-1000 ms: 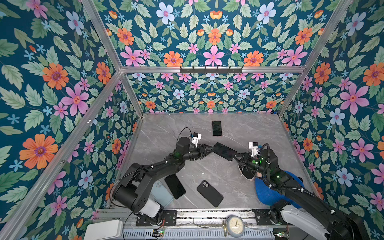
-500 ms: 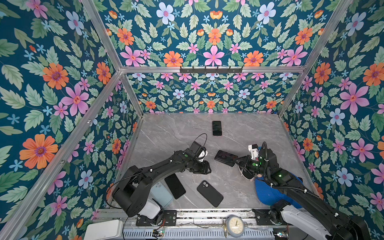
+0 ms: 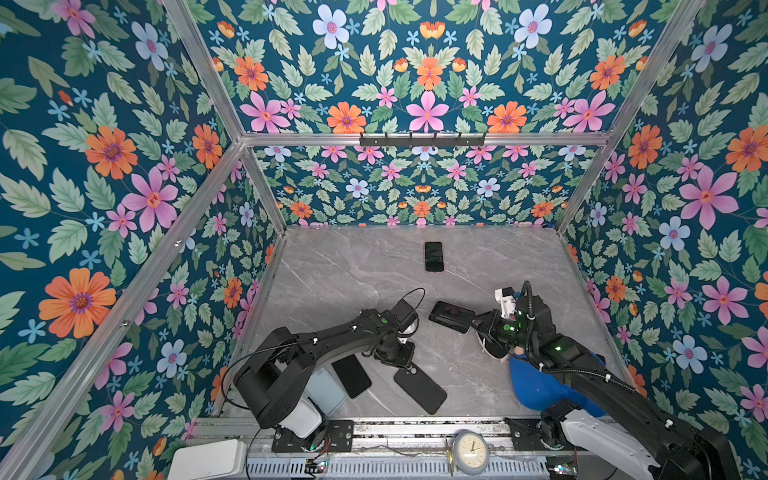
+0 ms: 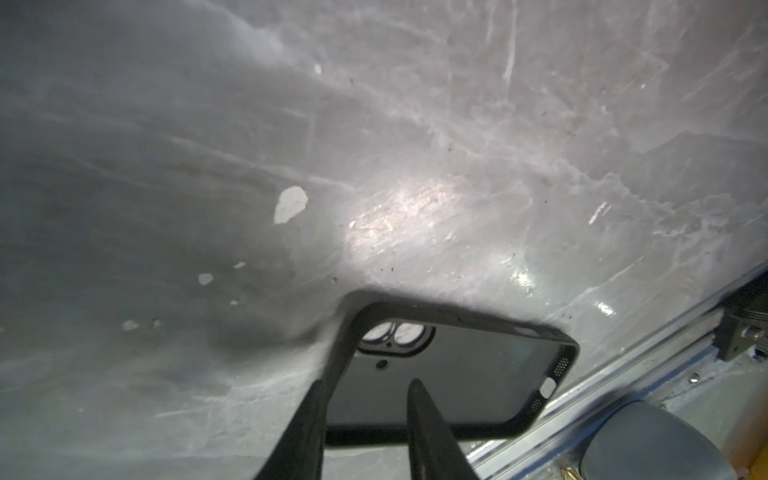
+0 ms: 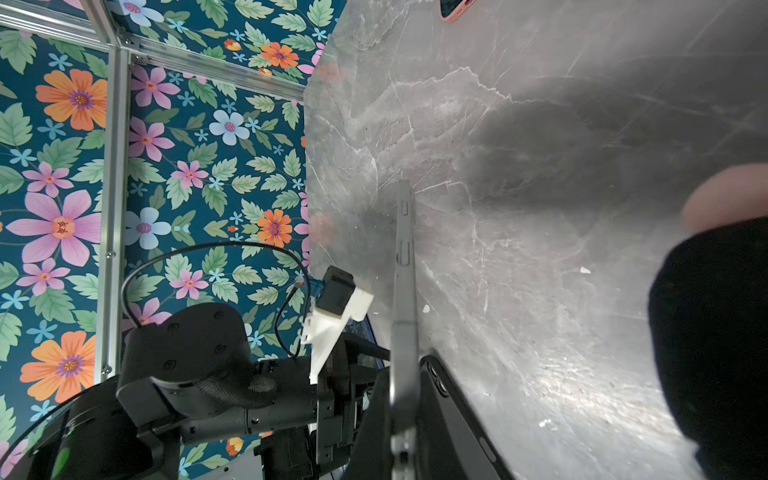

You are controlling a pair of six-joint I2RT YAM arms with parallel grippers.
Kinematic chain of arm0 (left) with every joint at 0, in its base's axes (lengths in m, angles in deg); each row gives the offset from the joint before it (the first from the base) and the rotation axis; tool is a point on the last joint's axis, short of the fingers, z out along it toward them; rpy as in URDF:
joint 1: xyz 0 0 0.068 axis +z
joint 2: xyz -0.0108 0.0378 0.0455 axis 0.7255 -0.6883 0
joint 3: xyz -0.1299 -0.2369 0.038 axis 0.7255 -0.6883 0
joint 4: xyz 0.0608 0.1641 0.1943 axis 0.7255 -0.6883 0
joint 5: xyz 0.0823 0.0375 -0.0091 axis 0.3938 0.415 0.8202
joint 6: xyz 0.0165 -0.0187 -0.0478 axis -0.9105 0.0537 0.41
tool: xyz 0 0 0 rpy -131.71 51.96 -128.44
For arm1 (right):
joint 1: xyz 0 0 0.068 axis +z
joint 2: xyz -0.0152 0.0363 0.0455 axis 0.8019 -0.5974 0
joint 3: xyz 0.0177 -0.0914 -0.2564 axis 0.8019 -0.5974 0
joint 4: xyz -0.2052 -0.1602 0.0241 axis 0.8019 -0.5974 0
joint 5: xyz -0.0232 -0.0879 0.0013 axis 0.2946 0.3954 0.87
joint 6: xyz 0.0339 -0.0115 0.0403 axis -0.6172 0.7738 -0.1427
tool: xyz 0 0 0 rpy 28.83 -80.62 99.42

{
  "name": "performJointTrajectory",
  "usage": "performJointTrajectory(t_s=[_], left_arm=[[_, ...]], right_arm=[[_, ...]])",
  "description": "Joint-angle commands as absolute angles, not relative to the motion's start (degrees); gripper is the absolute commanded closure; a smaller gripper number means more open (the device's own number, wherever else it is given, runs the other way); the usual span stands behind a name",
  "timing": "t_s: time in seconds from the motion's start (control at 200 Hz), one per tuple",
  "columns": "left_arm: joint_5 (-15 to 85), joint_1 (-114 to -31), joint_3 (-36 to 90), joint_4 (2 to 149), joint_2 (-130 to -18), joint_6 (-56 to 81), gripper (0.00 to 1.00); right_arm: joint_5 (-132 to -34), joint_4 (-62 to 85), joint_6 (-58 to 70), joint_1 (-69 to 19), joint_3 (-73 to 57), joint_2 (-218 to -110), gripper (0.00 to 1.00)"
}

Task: Put the phone into the phone case
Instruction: 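Grasp the black phone case with the left gripper and lift it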

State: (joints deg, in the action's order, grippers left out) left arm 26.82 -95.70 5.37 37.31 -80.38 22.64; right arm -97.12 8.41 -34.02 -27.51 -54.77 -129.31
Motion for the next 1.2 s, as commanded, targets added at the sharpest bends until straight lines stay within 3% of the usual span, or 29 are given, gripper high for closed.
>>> performJointTrajectory(t_s=[0.0, 0.795, 1.195], left_arm=[[28.93, -95.98, 4.80, 36.87, -81.00, 22.73, 0.69], [35.65, -94.45, 4.92, 39.59, -83.23, 22.75, 0.96], [34.25, -85.46, 8.70, 42.79, -86.40, 18.95, 0.98]], right_arm=[[-98.14, 10.78, -33.80, -27.63, -54.63, -129.64, 1.00], [-99.07, 9.60, -32.17, -27.87, -52.92, -130.97, 1.00], [-109.63, 9.86, -25.99, -28.97, -48.51, -137.41, 1.00]])
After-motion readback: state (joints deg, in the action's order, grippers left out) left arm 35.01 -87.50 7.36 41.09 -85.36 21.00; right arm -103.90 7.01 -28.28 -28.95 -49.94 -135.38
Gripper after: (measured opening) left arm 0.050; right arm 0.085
